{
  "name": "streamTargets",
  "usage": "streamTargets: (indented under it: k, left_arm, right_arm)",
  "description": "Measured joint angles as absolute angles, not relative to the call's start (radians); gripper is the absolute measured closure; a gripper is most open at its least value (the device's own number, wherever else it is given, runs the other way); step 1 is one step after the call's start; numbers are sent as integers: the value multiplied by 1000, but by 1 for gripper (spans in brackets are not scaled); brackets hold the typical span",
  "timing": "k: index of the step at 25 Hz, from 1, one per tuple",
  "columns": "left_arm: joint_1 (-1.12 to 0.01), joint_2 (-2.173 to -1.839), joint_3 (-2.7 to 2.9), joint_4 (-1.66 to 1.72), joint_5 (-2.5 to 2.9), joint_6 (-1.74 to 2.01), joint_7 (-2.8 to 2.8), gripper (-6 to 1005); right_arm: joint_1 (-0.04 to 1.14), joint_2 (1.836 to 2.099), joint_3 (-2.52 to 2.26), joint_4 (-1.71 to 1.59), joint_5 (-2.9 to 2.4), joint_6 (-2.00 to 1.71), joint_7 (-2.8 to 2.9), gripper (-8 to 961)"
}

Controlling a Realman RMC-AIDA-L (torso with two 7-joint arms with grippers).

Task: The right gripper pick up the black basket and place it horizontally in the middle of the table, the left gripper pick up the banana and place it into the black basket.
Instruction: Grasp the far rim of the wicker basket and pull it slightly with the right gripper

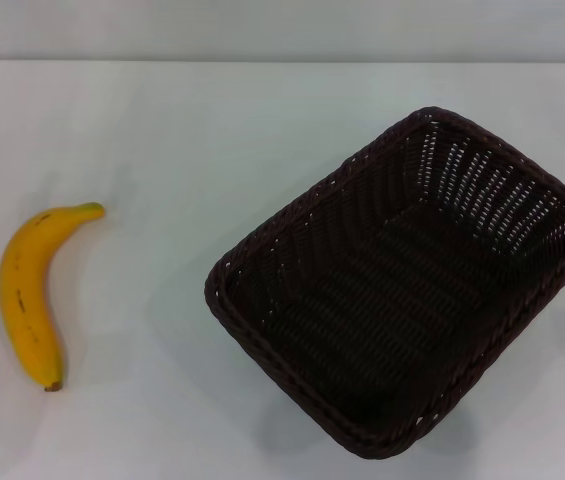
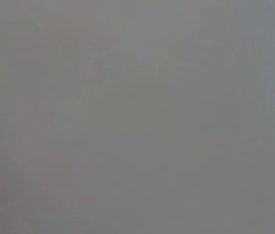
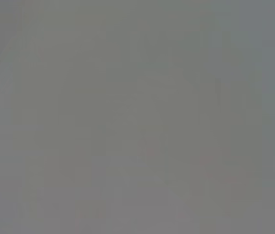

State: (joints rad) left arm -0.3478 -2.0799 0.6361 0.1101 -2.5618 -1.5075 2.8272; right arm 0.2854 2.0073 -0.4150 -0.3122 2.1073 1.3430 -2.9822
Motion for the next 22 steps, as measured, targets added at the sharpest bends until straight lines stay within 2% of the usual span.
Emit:
streamTargets:
  k: [14, 22]
  left_arm:
    - [-341, -2080, 637, 104, -2566, -1506, 2827, 118]
    - [-338, -2079, 635, 110, -2573, -1506, 2826, 119]
  right_arm:
    - [274, 2005, -456, -388, 2076, 1344, -2719, 112]
    - [275, 2002, -545, -879, 1691, 1302, -1948, 117]
